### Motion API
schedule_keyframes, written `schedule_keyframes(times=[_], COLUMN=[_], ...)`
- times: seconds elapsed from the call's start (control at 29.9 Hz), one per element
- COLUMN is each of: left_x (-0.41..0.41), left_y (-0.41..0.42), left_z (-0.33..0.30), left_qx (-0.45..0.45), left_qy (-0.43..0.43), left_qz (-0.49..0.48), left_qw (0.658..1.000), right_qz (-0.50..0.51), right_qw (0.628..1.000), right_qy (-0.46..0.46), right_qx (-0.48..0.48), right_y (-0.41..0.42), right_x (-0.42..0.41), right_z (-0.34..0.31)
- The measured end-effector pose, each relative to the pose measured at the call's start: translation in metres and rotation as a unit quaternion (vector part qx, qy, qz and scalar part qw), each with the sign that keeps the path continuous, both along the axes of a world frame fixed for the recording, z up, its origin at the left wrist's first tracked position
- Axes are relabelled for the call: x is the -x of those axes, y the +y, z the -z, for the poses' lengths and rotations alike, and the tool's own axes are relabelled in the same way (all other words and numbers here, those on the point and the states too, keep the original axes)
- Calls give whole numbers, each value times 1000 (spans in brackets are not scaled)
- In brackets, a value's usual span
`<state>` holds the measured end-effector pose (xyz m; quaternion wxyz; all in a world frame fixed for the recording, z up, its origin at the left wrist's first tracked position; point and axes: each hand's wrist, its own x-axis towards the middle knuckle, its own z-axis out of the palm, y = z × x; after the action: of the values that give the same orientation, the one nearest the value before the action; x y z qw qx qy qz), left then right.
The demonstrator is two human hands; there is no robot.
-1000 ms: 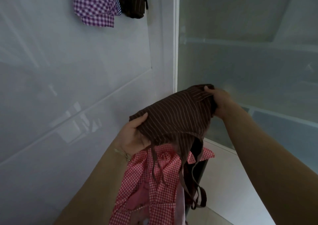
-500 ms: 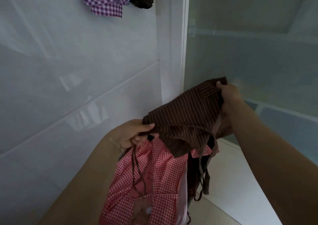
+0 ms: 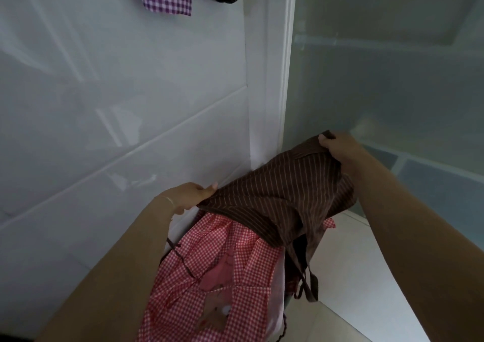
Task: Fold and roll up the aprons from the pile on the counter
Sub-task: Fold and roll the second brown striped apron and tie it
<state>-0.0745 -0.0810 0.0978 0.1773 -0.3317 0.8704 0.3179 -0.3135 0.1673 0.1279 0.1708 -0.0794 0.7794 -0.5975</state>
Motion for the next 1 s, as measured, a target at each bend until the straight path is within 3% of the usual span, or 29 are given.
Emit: schedule_keyframes(times=[0.07,0.13,0.17,0.23,0.33,0.4,0.47,0.54,0.6,0.67,0.74,0.8,0.87,0.9,1.0], left_x=[-2,-2,-1,-1,0,2,4,6,9,10,10,10,12,12,15], left_y=[-1,-6,-7,-5,9,16,17,13,9,5,2,2,4,4,5], left_z=[2,7,10,19,39,46,44,37,32,28,24,17,7,1,-18], left_qx=[-101,-234,-292,-320,-296,-256,-208,-150,-83,-19,61,137,202,222,161], left_qy=[34,122,150,177,225,269,309,313,293,285,270,234,202,194,238], left_qz=[-16,-73,-102,-133,-161,-213,-259,-262,-231,-189,-122,-57,-3,14,15], left_qw=[994,962,939,921,914,904,891,900,924,940,953,961,958,955,958], right_qz=[-23,-93,-139,-198,-273,-235,-193,-129,-115,-184,-310,-389,-393,-372,-185], right_qw=[981,946,942,962,955,949,945,954,974,975,931,858,792,781,839], right_qy=[-88,-130,-136,-114,-47,31,106,139,104,37,57,109,150,168,257], right_qx=[171,282,273,148,-110,-209,-241,-234,-164,-119,-183,-318,-443,-473,-441], right_y=[-1,0,1,3,3,0,-4,-8,-8,-7,-3,-2,-4,-6,-3], right_x=[-6,-10,-9,-15,-29,-30,-32,-31,-25,-28,-24,-18,-9,-4,3], right_z=[-3,-6,-1,16,66,96,103,97,91,72,57,43,31,26,6])
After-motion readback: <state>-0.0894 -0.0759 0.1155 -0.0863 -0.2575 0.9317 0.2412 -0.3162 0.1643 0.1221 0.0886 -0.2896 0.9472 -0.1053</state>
